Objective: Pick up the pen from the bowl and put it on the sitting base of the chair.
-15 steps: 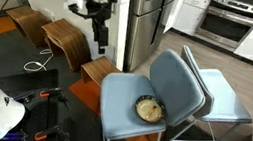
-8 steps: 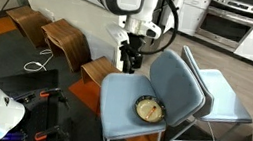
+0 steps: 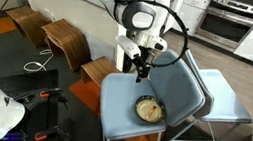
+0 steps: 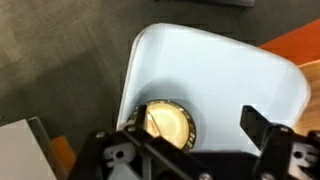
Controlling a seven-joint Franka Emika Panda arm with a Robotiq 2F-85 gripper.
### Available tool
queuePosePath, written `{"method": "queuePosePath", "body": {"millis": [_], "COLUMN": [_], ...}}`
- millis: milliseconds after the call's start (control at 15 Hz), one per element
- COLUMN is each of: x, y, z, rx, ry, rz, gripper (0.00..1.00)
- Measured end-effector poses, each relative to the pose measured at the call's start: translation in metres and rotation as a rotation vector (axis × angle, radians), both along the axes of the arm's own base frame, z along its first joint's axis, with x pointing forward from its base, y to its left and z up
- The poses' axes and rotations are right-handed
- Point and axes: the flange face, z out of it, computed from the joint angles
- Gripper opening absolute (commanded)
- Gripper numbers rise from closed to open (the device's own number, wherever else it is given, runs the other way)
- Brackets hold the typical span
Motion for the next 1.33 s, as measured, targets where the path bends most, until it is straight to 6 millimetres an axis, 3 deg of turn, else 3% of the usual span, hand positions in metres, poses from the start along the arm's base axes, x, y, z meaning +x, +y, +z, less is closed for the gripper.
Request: {"method": "queuePosePath", "body": {"millis": [467,733,933,1333], "x": [0.000,0.014,0.039,0.082], "y": [0.000,0.000,-0.004,-0.026], "z": [0.001,-0.015,-0.056,-0.162], "rx": [0.000,0.005,-0.007,0.009], "ry": [-0.002,-0.048,-0.110,-0.089], "rz": [0.000,0.030,0.113,0.251], "gripper": [1.00,1.00,1.00,1.00]}}
